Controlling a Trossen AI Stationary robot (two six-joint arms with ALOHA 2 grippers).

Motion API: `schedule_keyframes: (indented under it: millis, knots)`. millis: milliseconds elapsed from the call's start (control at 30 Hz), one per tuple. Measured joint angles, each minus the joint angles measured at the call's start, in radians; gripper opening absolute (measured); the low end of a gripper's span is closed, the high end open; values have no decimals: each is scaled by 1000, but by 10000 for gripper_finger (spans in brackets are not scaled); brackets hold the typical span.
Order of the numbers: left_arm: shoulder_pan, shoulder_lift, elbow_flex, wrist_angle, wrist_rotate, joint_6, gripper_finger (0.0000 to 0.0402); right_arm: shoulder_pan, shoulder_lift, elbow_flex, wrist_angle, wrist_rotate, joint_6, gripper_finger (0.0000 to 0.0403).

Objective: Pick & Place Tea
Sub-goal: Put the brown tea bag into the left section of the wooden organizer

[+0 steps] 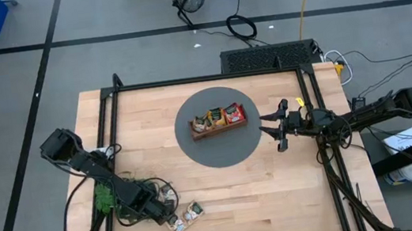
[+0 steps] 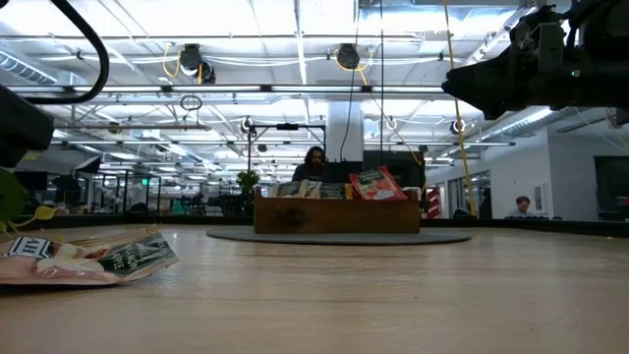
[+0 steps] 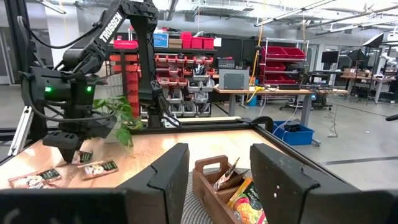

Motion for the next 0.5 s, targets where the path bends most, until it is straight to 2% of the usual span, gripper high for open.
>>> schedule_keyframes:
  millis: [200, 433, 500]
  knots:
    - [0, -14, 2, -2, -35, 84, 24, 0, 0, 0, 1, 0, 0, 155]
    - [20, -88, 104, -141, -232, 160, 18, 0, 0, 0, 1, 0, 0, 155]
    - [37, -103, 150, -183, -253, 205, 18, 0, 0, 0, 0, 0, 0, 155]
